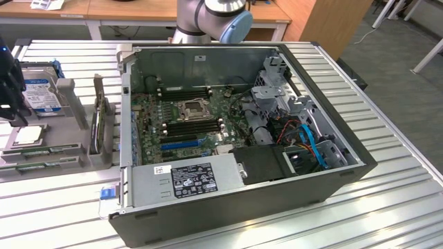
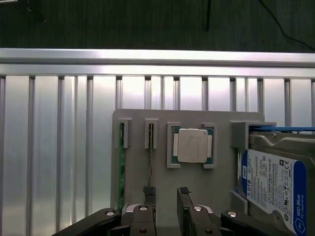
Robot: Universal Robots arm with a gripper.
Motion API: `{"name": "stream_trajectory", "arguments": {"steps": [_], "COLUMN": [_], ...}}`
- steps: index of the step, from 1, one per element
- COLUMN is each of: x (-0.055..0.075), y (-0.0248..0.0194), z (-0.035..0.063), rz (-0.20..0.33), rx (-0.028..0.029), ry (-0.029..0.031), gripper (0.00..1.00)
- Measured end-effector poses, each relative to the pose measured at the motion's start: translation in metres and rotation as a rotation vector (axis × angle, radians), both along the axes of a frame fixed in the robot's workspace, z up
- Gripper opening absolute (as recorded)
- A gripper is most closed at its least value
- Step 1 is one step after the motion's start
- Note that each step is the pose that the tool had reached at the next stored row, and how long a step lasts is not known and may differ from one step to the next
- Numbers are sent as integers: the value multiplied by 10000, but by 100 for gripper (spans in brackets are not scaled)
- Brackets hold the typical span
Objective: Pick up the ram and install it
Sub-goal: 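Pick up the ram and move it above insertion slot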
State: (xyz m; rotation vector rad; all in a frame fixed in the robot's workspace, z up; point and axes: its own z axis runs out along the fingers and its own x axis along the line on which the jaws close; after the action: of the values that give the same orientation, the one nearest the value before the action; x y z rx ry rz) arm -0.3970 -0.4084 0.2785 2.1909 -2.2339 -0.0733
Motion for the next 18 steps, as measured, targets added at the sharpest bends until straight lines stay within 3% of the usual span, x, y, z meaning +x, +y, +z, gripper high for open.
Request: {"name": "stream_trajectory", "arguments": {"steps": [18], "x": [0], "y": [0], "z": [-140], "rz": [0], "rx": [0], "ry": [0], "gripper": [31]}}
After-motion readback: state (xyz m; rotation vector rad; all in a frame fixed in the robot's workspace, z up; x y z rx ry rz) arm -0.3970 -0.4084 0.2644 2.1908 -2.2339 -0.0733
